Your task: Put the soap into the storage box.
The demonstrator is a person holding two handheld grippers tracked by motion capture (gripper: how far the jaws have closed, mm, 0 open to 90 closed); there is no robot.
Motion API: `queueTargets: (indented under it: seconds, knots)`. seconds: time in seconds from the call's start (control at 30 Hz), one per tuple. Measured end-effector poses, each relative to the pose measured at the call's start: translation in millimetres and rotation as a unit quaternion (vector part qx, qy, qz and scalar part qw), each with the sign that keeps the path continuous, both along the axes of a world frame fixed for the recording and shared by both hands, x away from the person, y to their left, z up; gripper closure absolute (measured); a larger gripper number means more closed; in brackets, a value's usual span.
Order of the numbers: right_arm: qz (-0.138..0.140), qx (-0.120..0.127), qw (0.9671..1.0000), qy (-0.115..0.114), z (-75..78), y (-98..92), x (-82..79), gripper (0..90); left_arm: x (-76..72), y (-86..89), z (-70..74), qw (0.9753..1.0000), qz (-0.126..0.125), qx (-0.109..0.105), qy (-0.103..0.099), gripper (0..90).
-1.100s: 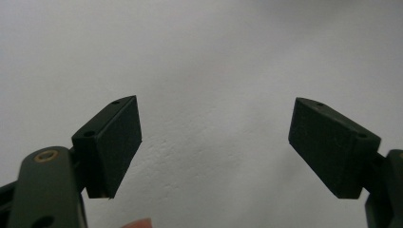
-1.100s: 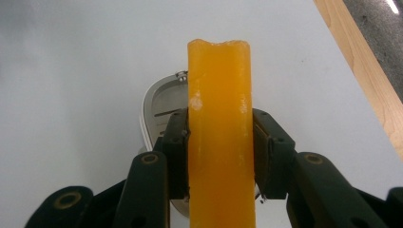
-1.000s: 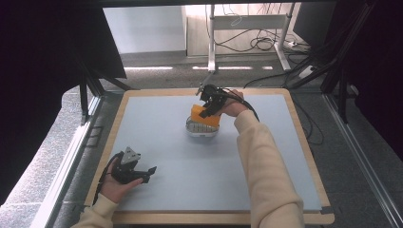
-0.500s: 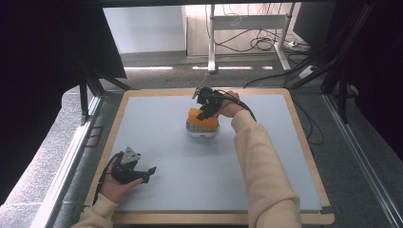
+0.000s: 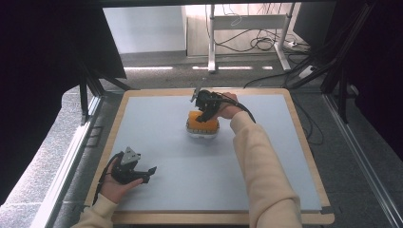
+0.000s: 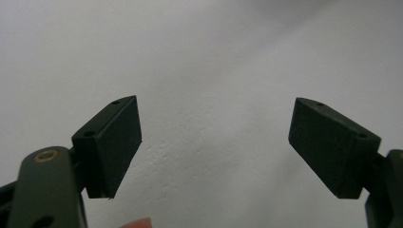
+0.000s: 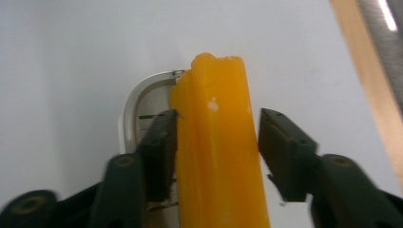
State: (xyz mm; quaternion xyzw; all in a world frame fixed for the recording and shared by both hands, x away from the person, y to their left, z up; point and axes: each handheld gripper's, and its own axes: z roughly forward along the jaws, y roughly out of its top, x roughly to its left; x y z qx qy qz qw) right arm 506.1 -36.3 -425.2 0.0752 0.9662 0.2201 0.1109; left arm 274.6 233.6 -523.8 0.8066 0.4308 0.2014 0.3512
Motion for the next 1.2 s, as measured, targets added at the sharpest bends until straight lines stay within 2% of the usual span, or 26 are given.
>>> queueTargets:
  seconds: [0.03,0.13,0.17,0.27,0.37,0.43,0.5,0.63,0.83,0.9,0.93,1.07,1.2]
  knots:
    - [-0.009,0.003,1.0000,-0.001,0.9,-0.9,0.0,41.2,0.1,0.0,0.1,1.0000,-0.001,0.002,0.000,18.0]
    - [-0.035,0.039,0.9984,-0.022,5.6,-5.4,-0.3,38.0,0.2,-0.4,-0.3,1.0000,-0.001,0.003,0.000,18.0]
    - [-0.042,0.049,0.9977,-0.020,7.3,-7.2,-0.4,37.0,0.2,-0.5,-0.3,1.0000,-0.001,0.003,0.000,18.0]
    - [-0.056,0.056,0.9967,-0.016,9.2,-9.8,-2.3,36.2,0.1,-0.9,-0.1,1.0000,-0.001,0.004,0.001,18.0]
    - [-0.078,0.076,0.9940,-0.008,12.5,-14.9,-4.1,35.7,0.1,-0.9,-0.1,1.0000,-0.001,0.003,0.000,18.0]
    - [-0.099,0.100,0.9900,0.002,15.3,-20.8,-6.5,35.4,0.0,-0.9,0.0,1.0000,-0.001,0.003,0.000,18.0]
    - [-0.116,0.114,0.9867,0.007,16.4,-25.8,-8.0,34.6,-0.2,-1.1,0.4,1.0000,-0.001,0.004,-0.001,18.0]
    - [-0.149,0.144,0.9781,0.019,19.2,-41.8,-16.5,32.3,-0.3,-0.8,0.6,1.0000,0.000,0.003,-0.002,18.0]
    - [-0.182,0.160,0.9700,0.019,15.2,-66.2,-35.1,29.7,-0.3,-1.4,0.6,1.0000,0.001,0.003,-0.002,17.9]
    - [-0.193,0.168,0.9665,0.020,12.1,-75.8,-42.4,29.4,-0.2,-1.4,0.9,1.0000,0.001,0.003,-0.002,17.9]
    - [-0.203,0.173,0.9637,0.020,10.3,-81.6,-47.6,29.3,-0.1,-1.4,1.1,1.0000,0.002,0.002,-0.002,17.9]
    - [-0.215,0.192,0.9575,0.018,3.6,-98.8,-64.4,28.6,0.3,-1.0,1.1,1.0000,0.004,0.003,-0.002,17.9]
    - [-0.222,0.208,0.9526,0.003,-2.8,-117.6,-85.1,28.6,0.8,-0.8,0.7,1.0000,0.006,0.003,-0.001,17.8]
